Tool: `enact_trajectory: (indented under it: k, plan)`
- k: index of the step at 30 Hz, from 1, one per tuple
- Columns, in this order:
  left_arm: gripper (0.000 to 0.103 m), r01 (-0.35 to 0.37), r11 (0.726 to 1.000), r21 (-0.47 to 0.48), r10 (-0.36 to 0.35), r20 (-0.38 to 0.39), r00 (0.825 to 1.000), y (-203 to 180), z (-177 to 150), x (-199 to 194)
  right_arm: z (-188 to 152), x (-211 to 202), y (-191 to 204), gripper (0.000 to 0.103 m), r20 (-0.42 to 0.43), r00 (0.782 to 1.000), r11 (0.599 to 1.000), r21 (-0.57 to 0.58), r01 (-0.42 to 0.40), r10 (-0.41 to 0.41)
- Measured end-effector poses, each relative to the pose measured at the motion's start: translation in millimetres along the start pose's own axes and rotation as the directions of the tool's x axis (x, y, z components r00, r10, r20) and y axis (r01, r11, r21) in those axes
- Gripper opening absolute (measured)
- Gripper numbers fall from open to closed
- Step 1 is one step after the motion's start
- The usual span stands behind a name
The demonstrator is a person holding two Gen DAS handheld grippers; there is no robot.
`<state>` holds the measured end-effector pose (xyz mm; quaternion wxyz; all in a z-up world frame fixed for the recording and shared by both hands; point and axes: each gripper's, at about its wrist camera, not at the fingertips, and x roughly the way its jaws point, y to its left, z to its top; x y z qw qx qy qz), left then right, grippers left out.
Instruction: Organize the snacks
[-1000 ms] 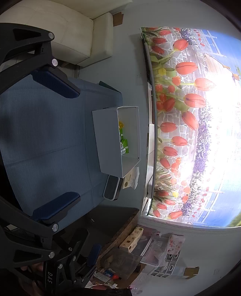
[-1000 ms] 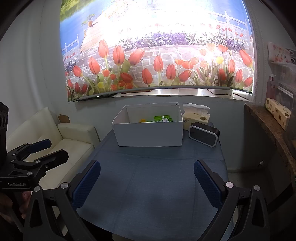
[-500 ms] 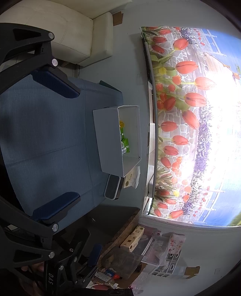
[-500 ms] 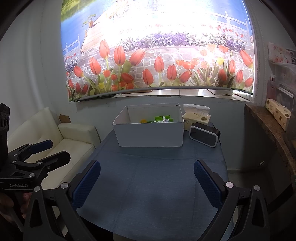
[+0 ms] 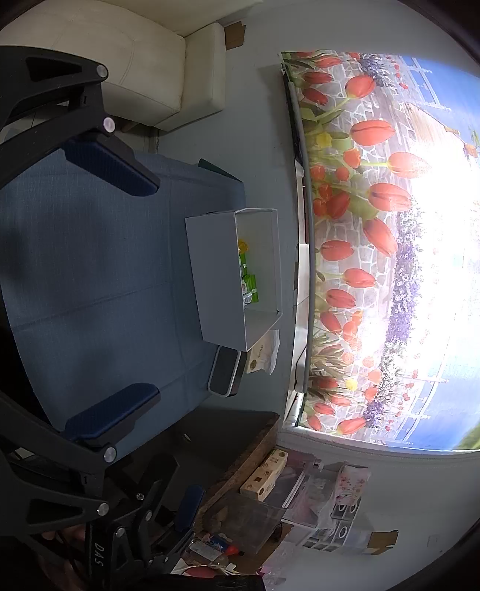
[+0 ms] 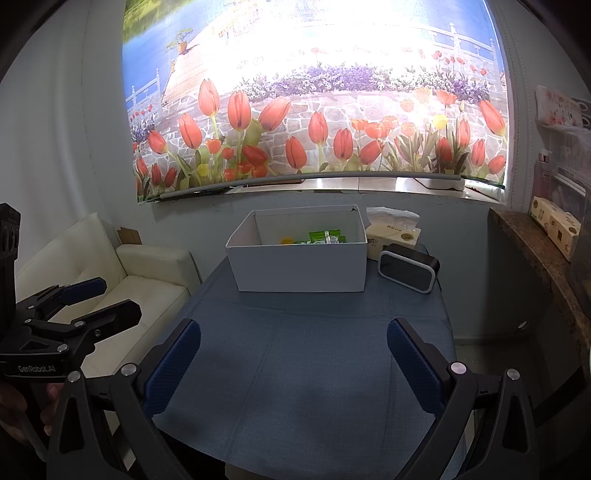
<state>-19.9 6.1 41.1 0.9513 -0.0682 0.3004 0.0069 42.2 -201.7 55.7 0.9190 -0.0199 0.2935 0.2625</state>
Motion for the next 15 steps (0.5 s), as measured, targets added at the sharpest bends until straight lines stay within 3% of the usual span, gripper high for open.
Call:
enact_trajectory:
  k: [15]
  plan:
    - [0.103, 0.021, 1.000, -0.002, -0.021, 0.009, 1.000, -0.4, -1.1, -3.6, -4.4, 0.0, -1.2, 0.103, -0.004, 1.000, 1.000, 0.000, -0.001, 0.001]
